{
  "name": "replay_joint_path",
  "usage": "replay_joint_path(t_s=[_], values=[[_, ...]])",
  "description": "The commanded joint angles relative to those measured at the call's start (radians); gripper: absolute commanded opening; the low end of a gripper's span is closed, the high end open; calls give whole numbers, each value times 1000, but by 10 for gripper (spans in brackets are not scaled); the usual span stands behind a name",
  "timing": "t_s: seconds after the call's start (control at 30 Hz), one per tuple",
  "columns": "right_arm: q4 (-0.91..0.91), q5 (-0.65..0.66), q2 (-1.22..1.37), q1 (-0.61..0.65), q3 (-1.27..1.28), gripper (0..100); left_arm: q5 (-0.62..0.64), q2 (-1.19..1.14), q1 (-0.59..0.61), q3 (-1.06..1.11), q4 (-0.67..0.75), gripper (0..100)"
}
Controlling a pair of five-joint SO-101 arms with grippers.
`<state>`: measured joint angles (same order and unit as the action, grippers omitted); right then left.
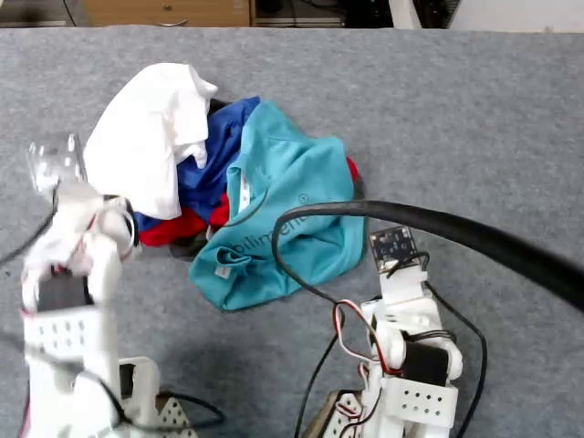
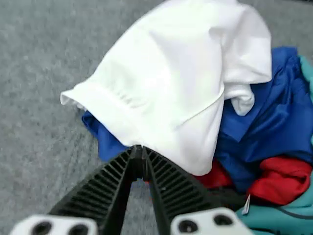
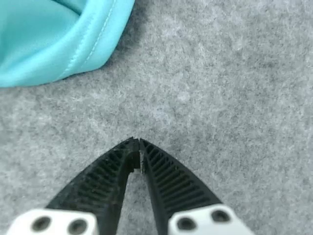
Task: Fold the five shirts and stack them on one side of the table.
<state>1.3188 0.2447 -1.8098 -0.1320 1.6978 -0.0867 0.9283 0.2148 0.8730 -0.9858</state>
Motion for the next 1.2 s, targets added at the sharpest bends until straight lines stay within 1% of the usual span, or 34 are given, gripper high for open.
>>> replay_joint_path(t_s=[0.0, 0.03, 0.1, 0.5, 0.6, 0.73, 0.8, 0.87, 0.93, 0.97, 1.07, 1.17], values=[[5, 6, -111, 7, -8, 5, 5, -202, -5, -218, -186, 18], [5, 6, -111, 7, -8, 5, 3, -228, -5, -250, -221, 18], [5, 6, -111, 7, -8, 5, 3, -257, -8, -285, -249, 18], [5, 6, -111, 7, -8, 5, 3, -268, -12, -275, -253, 18], [5, 6, -111, 7, -8, 5, 0, -271, -18, -279, -308, 18], [5, 6, -111, 7, -8, 5, -38, -271, -48, -299, -399, 18], [5, 6, -111, 7, -8, 5, -60, -272, -49, -313, -404, 18], [5, 6, -111, 7, -8, 5, -117, -277, -49, -333, -404, 18], [5, 6, -111, 7, -8, 5, -193, -315, -49, -361, -402, 18], [5, 6, -111, 7, -8, 5, -204, -343, -51, -379, -399, 18], [5, 6, -111, 7, -8, 5, -155, -447, -43, -446, -364, 18], [5, 6, -111, 7, -8, 5, -137, -568, -49, -526, -354, 18]])
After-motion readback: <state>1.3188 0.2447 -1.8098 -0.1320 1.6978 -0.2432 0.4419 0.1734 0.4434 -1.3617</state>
